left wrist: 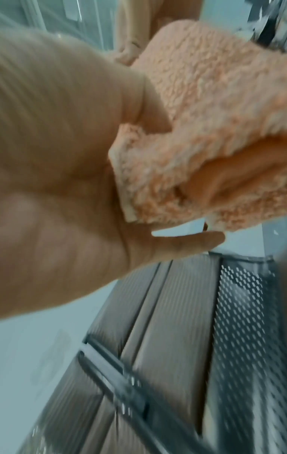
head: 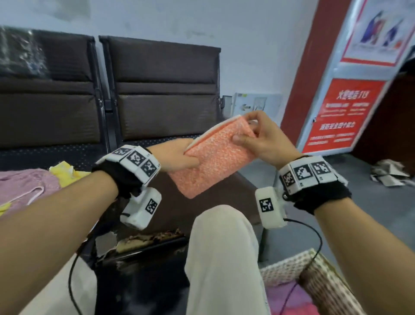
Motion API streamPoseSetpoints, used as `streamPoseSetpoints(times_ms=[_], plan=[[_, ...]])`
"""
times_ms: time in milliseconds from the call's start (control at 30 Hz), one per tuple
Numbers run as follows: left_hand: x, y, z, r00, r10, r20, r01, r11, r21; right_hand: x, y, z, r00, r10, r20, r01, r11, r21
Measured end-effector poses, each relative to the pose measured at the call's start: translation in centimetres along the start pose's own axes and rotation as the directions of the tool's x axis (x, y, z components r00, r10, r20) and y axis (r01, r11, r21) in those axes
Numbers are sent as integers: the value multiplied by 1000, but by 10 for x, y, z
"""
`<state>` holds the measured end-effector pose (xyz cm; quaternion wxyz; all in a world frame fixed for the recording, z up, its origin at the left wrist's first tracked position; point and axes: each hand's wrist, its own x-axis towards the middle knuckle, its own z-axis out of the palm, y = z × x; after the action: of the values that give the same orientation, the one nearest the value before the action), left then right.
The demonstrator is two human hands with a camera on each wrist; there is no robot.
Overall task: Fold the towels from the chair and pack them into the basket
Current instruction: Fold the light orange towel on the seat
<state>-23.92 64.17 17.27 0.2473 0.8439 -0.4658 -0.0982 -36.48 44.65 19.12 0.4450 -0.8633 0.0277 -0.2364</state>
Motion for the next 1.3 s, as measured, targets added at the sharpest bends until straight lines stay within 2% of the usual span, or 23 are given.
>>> streamPoseSetpoints(times_ms=[100,233,367,567,700,767,800,900,967,1033,1133,1167,1200,1300], plan=[[21,52,15,997,69,30,-72,988,139,-40,24,-41,978,38,-206,-34,999,23],[49,111,67,968,182,172,-213,960,181,-105,68,-84,898,107,-428,-103,994,32],[69,150,155,895,292,339,-346,932,111,-180,124,-112,825,254,-505,-253,965,73],[75,148,311,807,253,533,-329,943,50,-292,200,-105,783,448,-433,-477,878,44],[61,126,391,701,238,672,-280,959,-48,-342,243,-81,720,588,-367,-645,763,-42],[49,115,420,651,235,722,-243,965,-95,-356,261,-69,692,665,-280,-710,698,-98],[42,110,432,604,230,763,-225,968,-113,-362,268,-65,673,706,-223,-739,654,-159],[23,106,459,426,158,891,-191,978,-83,-370,285,-57,553,828,-89,-797,495,-345],[14,109,469,369,114,922,-141,988,-65,-373,295,-53,485,872,-64,-799,411,-439],[6,109,479,334,93,938,-156,987,-43,-374,307,-49,424,904,-44,-775,338,-534],[-5,108,490,338,75,938,-311,950,36,-374,325,-39,342,940,3,-762,279,-584],[-6,108,490,347,85,934,-321,947,33,-375,331,-35,319,948,2,-772,262,-580],[-4,108,489,367,92,926,-300,954,24,-378,335,-30,298,955,-7,-781,239,-577],[8,109,472,467,83,880,-202,979,15,-384,339,-20,249,967,-56,-788,169,-592]])
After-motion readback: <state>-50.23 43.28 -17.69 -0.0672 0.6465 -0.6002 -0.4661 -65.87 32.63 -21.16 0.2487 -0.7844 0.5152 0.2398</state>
